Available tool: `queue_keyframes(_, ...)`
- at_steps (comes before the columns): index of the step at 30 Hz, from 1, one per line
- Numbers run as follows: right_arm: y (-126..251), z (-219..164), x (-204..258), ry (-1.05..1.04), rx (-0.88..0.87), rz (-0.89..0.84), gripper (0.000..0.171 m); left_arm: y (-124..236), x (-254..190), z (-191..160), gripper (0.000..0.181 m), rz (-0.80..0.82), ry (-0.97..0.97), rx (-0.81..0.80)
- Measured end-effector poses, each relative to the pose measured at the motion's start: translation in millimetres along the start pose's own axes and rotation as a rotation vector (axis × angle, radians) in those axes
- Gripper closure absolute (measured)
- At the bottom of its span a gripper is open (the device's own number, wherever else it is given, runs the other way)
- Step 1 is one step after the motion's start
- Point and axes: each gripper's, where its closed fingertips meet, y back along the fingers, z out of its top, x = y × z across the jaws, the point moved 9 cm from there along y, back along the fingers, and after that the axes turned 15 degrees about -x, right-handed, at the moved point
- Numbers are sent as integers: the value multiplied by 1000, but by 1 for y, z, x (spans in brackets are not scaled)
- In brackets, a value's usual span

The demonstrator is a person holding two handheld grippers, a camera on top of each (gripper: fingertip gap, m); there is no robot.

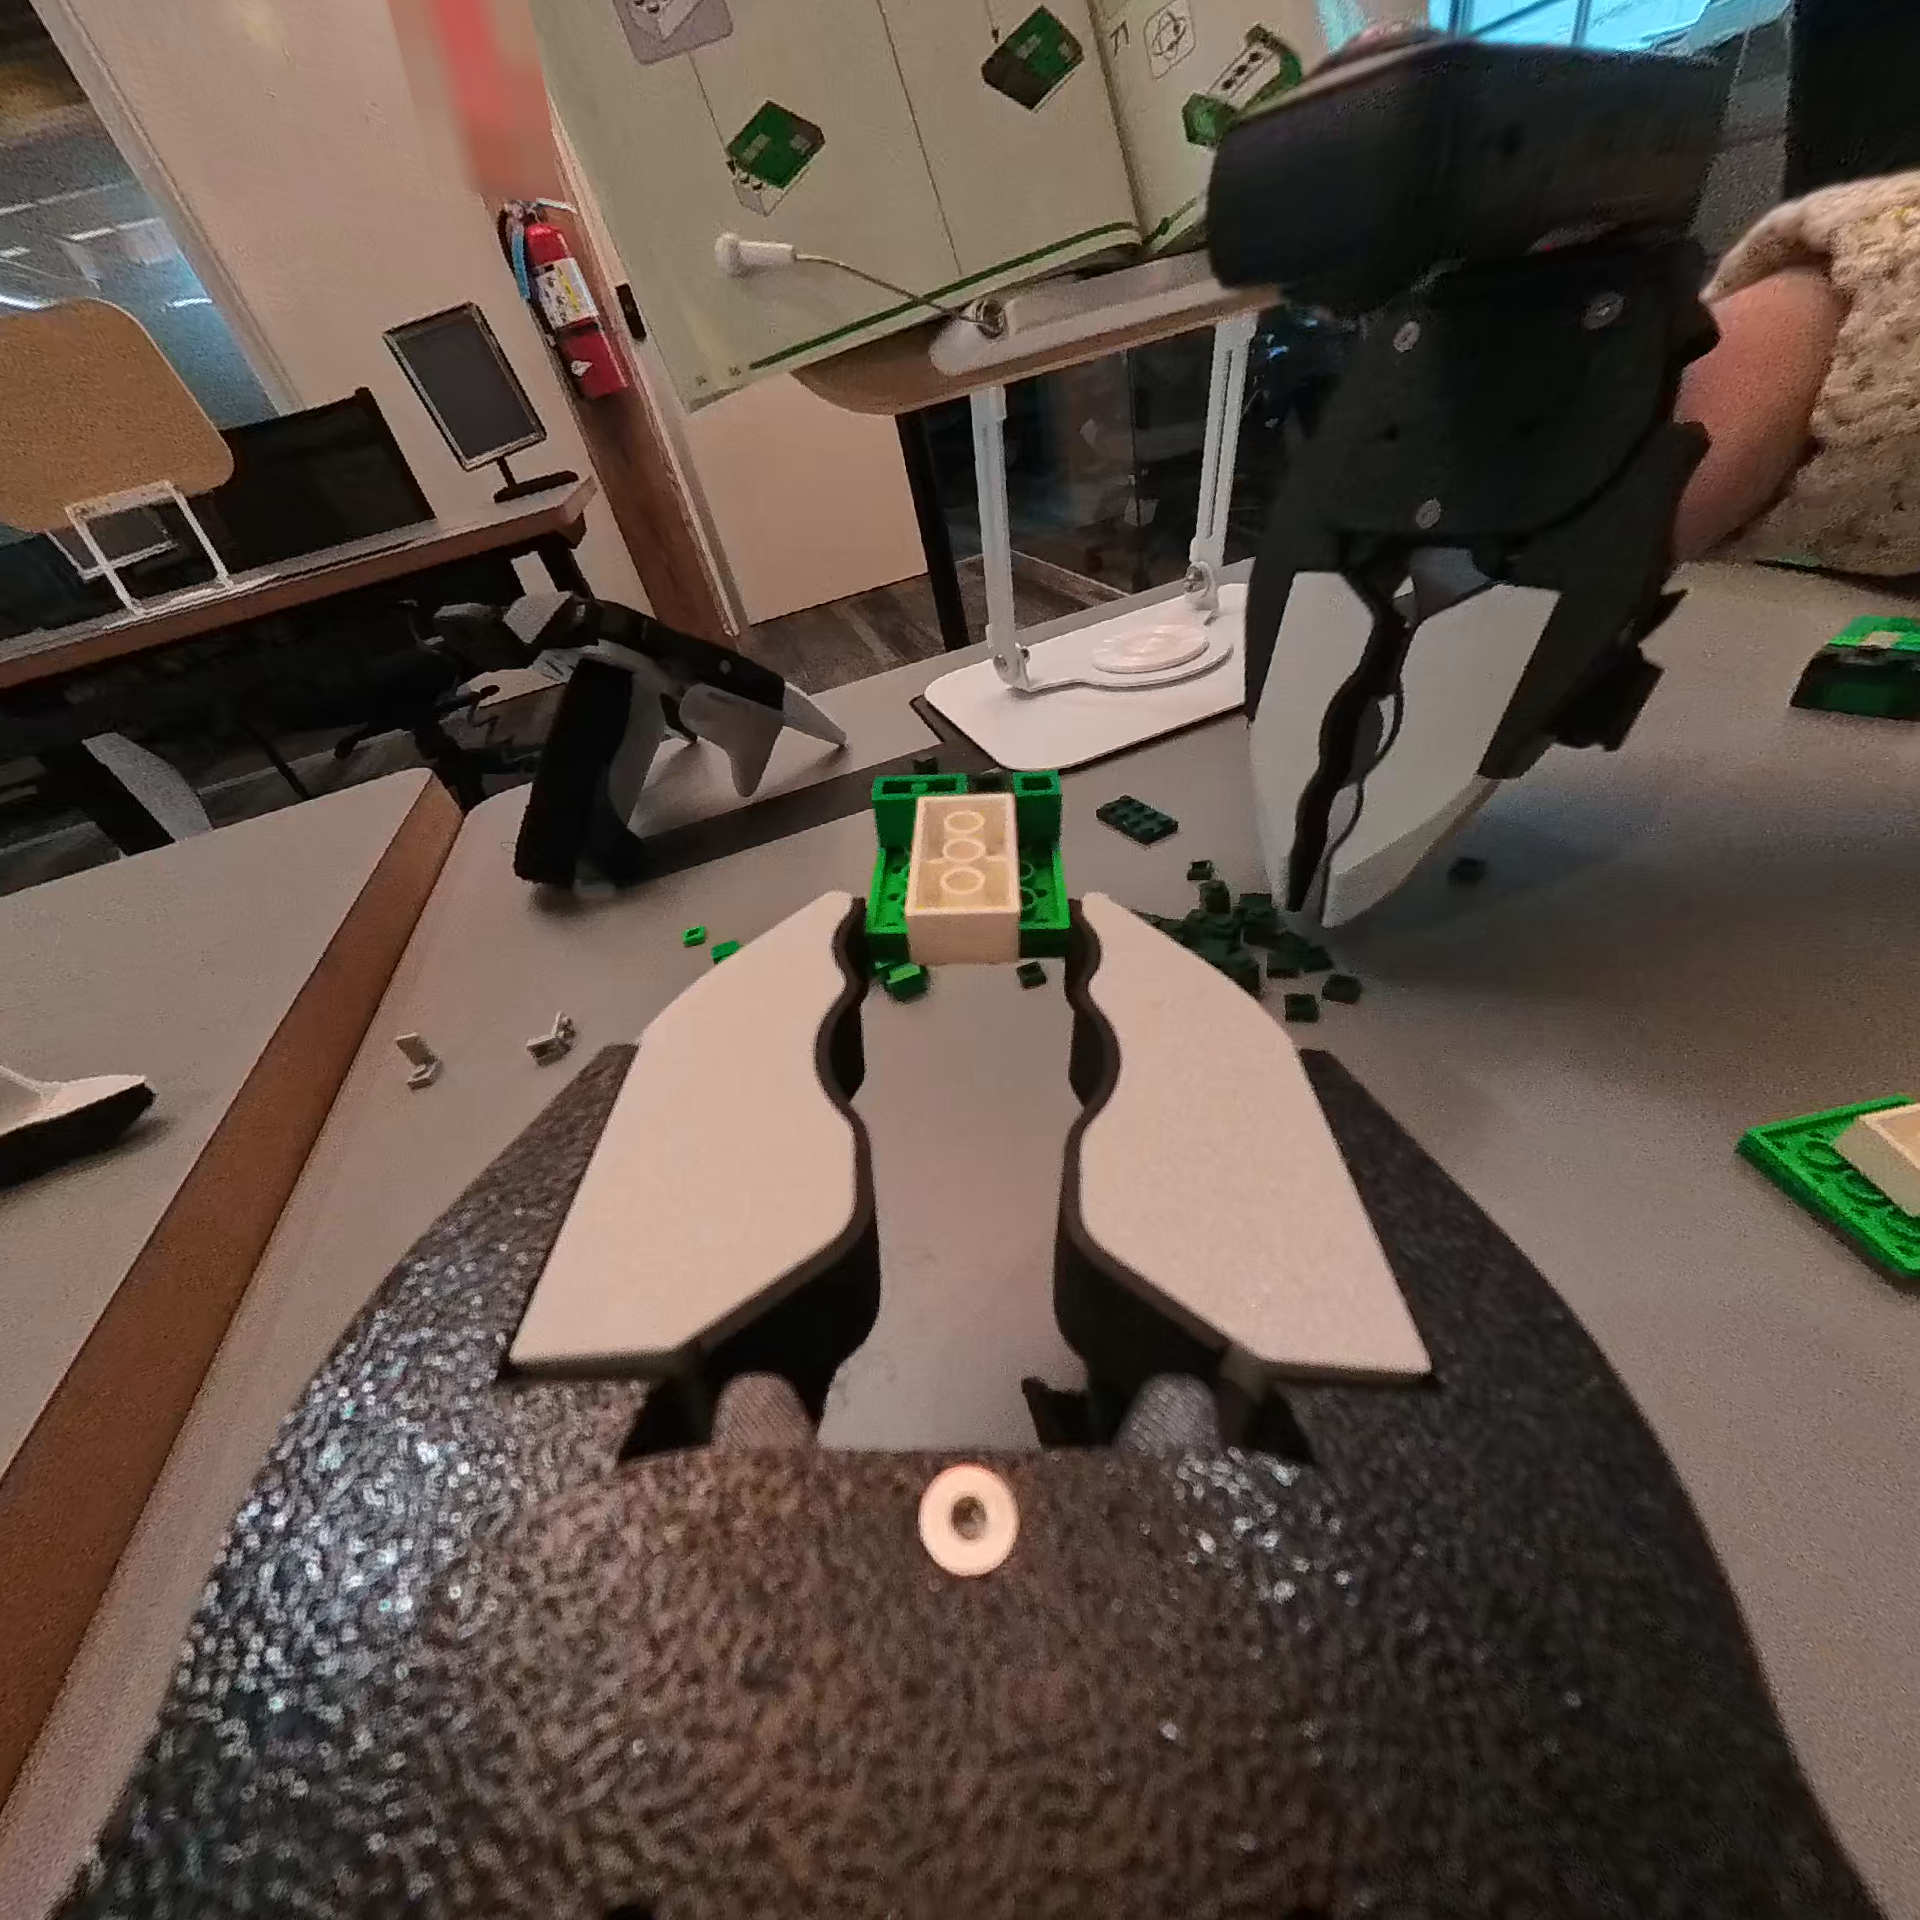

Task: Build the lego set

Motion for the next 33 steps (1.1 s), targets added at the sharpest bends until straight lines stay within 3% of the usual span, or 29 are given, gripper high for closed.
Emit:
queue_keyframes(6, -6, 5, 6, 12, -129, -127, 162, 0, -1, 0, 145, -8, -10, 3)
queue_keyframes(21, -16, 4, 12, 13, -91, -150, 163, -1, -4, -1, 145, -29, -20, 8)
queue_keyframes(28, 12, 3, 45, -29, 129, 60, 164, -2, -7, -1, 145, -52, -32, 12)
queue_keyframes(33, 22, 4, 61, -34, 268, 73, 164, -2, -10, -2, 145, -76, -54, 13)
